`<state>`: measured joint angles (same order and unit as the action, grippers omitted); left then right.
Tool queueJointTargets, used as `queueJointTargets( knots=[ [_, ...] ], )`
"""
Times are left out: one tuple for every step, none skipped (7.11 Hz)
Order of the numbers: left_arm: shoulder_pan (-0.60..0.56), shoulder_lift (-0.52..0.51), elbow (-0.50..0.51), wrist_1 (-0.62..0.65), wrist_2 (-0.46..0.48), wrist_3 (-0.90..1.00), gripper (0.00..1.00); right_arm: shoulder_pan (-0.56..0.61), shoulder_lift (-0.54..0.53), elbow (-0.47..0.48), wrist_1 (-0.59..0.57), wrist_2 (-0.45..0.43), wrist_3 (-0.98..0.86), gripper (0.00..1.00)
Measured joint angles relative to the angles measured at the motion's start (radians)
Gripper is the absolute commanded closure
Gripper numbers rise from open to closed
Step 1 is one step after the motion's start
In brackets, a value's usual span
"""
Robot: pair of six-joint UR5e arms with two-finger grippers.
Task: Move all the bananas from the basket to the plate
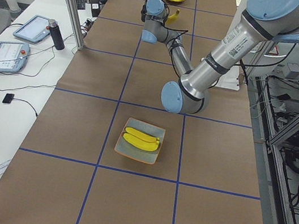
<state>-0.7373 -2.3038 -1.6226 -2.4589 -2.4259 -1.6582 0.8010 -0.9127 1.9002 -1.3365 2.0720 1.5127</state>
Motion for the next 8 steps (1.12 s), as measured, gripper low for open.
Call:
queueJointTargets(
  knots=[
    [0.011,0.0,0.001,-0.003,0.003,0.0,0.03,0.0,0.0,-0.002,0.0,0.0,-0.001,1.0],
    [0.015,0.0,0.002,-0.004,0.004,0.0,0.11,0.0,-0.001,-0.002,0.0,0.0,-0.001,1.0],
    [0.017,-0.001,0.003,-0.004,0.005,-0.001,0.18,0.0,-0.001,-0.003,0.0,0.0,-0.002,1.0],
    [0.018,-0.007,0.007,-0.005,0.005,-0.001,0.23,-0.002,-0.001,-0.003,0.0,0.0,-0.002,1.0],
    [0.02,-0.016,0.013,-0.005,0.006,0.0,0.31,-0.004,-0.001,-0.003,0.0,0.0,-0.003,1.0],
    [0.021,-0.021,0.017,-0.005,0.006,-0.001,0.43,-0.006,0.0,-0.002,0.0,0.0,-0.003,1.0],
    [0.024,-0.023,0.019,-0.005,0.007,-0.001,0.64,-0.007,0.0,-0.002,0.0,0.0,-0.003,1.0],
    [0.028,-0.025,0.02,-0.005,0.007,0.0,1.0,-0.007,0.0,-0.002,0.0,0.0,-0.003,1.0]
  ],
)
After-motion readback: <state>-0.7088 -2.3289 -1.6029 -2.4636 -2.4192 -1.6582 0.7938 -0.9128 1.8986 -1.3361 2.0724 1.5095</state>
